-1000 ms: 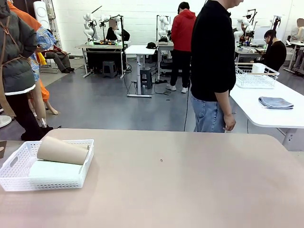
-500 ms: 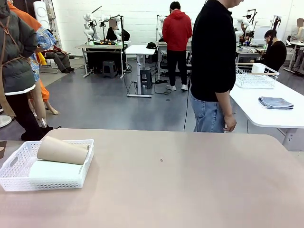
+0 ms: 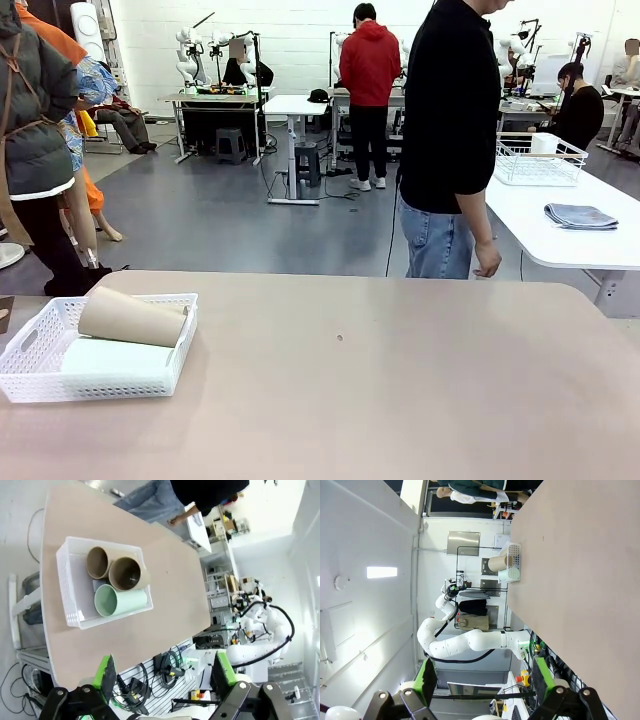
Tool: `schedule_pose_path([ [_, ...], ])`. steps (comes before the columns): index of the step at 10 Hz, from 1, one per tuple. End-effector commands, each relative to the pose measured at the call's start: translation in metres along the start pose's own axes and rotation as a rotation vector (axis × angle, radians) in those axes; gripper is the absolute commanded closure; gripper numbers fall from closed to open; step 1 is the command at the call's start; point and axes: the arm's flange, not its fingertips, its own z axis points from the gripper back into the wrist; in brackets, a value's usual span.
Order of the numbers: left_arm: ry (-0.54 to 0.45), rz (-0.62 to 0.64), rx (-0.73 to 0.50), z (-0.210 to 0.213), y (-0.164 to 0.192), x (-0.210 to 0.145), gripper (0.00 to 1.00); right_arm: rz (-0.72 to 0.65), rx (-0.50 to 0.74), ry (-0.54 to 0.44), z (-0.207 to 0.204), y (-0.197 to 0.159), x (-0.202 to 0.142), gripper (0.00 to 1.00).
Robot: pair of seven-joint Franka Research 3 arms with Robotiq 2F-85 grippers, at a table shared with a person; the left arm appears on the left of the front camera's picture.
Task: Clean and organize the cups into the basket.
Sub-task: Move the Organizing basket back to the left side of the table.
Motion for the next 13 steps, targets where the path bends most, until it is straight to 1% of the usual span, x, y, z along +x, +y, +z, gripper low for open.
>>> schedule_pose_path([
  [1, -0.012, 0.032, 0.009, -0.0025, 0.0056, -0.0001, 0.0, -0.019, -0.019, 0.004, -0.0004, 0.0034, -0.0004, 0.0],
  [13, -0.012, 0.032, 0.009, -0.0025, 0.0056, -0.0001, 0.0, -0.019, -0.019, 0.004, -0.0004, 0.0034, -0.0004, 0.0],
])
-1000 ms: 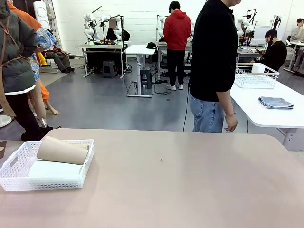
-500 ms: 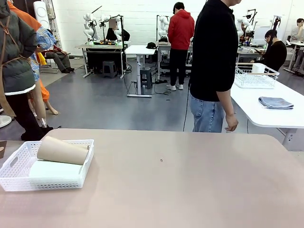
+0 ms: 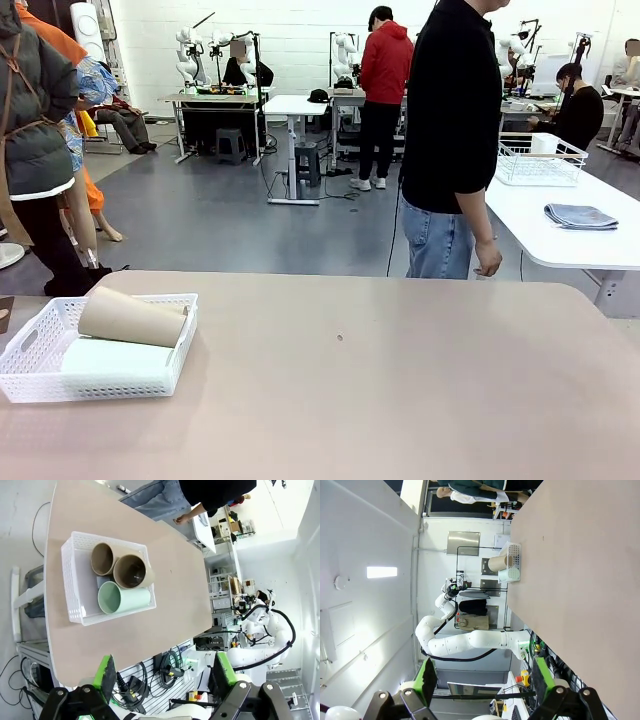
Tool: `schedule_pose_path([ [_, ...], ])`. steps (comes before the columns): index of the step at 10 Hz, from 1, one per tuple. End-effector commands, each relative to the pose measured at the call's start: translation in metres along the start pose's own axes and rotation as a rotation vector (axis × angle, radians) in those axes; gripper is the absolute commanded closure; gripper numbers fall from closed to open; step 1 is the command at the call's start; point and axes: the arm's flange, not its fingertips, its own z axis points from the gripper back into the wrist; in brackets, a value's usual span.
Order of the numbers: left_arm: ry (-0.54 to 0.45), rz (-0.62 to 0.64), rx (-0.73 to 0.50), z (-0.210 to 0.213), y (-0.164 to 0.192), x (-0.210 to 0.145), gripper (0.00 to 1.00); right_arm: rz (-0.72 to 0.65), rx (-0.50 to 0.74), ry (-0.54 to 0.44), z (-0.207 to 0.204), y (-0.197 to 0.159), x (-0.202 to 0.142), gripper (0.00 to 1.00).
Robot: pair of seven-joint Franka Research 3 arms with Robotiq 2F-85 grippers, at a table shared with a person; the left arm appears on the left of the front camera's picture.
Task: Clean and organize the cups into the basket.
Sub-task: Move the Organizing basket back to the left side of the table.
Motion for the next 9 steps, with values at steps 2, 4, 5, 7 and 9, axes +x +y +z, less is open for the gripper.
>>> schedule_pose_path([
  [2, -0.01, -0.026, -0.02, 0.0006, 0.002, -0.0015, 0.0, -0.019, -0.018, 0.004, -0.0004, 0.0033, -0.0004, 0.0],
  [4, -0.01, -0.026, -0.02, 0.0006, 0.002, -0.0015, 0.0, -0.019, -0.018, 0.004, -0.0004, 0.0033, -0.0004, 0.0],
  [5, -0.01, -0.026, -0.02, 0.0006, 0.002, -0.0015, 0.0, -0.019, -0.018, 0.004, -0.0004, 0.0033, -0.0004, 0.0],
  [7, -0.01, -0.026, -0.02, 0.0006, 0.002, -0.0015, 0.0, -0.019, -0.018, 0.004, -0.0004, 0.0033, -0.0004, 0.0],
  [9, -0.01, -0.026, -0.02, 0.0006, 0.002, -0.0015, 0.0, -0.019, -0.018, 0.004, -0.0004, 0.0033, -0.0004, 0.0],
])
